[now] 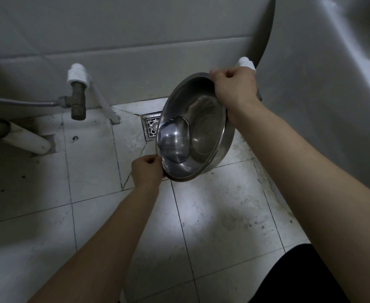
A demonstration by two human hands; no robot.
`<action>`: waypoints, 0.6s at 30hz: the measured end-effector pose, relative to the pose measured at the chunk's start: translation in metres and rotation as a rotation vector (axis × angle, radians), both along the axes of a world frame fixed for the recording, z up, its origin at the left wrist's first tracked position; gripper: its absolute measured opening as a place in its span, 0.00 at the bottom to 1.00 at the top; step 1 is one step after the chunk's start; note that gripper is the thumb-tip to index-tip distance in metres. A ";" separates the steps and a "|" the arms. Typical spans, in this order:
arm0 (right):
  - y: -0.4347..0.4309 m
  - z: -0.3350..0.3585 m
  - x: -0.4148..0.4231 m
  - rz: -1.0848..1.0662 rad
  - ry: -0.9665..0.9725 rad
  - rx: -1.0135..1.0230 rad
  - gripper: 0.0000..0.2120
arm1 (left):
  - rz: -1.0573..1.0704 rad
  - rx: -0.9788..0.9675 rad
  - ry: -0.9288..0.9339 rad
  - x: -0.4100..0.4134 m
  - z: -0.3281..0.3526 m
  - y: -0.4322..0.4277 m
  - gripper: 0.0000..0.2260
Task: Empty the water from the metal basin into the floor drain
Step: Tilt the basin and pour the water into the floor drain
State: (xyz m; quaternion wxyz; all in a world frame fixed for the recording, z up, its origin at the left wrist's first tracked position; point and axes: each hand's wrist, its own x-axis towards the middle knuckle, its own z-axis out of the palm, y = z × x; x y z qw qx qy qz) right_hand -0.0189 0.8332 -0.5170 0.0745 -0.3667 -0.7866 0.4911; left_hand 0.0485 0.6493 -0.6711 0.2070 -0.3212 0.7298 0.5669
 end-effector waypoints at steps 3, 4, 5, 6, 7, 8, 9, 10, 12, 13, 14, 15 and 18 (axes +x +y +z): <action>-0.001 0.000 0.000 -0.013 0.023 0.002 0.20 | -0.007 -0.005 -0.002 0.001 0.000 -0.001 0.08; -0.001 -0.001 -0.001 -0.013 0.025 0.002 0.20 | -0.008 -0.005 -0.005 0.000 0.000 -0.001 0.08; -0.001 0.000 -0.001 -0.010 0.020 -0.003 0.19 | -0.011 -0.006 -0.004 0.000 0.000 -0.001 0.08; -0.001 -0.001 -0.001 -0.003 0.011 -0.015 0.18 | -0.013 -0.007 -0.002 0.000 0.000 -0.001 0.08; -0.001 0.000 -0.001 0.004 -0.006 -0.030 0.17 | -0.014 -0.007 -0.001 0.000 0.000 0.000 0.07; -0.002 0.000 -0.001 0.010 -0.023 -0.039 0.16 | -0.014 -0.006 -0.003 0.000 0.001 0.000 0.08; -0.002 0.001 -0.001 0.014 -0.039 -0.043 0.14 | -0.014 -0.006 -0.006 0.000 0.001 0.000 0.08; -0.002 0.001 -0.001 0.016 -0.046 -0.042 0.14 | -0.012 -0.003 -0.011 0.000 0.000 0.000 0.08; -0.003 0.001 -0.002 0.018 -0.053 -0.046 0.14 | -0.008 0.003 -0.014 0.000 -0.001 -0.001 0.08; -0.003 0.002 -0.002 0.022 -0.059 -0.045 0.14 | -0.008 0.003 -0.012 0.000 -0.002 -0.001 0.08; -0.004 0.002 -0.002 0.024 -0.069 -0.040 0.14 | -0.009 0.003 -0.009 0.000 -0.002 -0.001 0.08; -0.004 0.002 -0.002 0.025 -0.079 -0.039 0.14 | -0.012 0.000 -0.007 0.000 -0.003 -0.001 0.08; -0.004 0.004 -0.002 0.027 -0.092 -0.032 0.17 | -0.013 -0.001 -0.010 -0.001 -0.002 0.000 0.07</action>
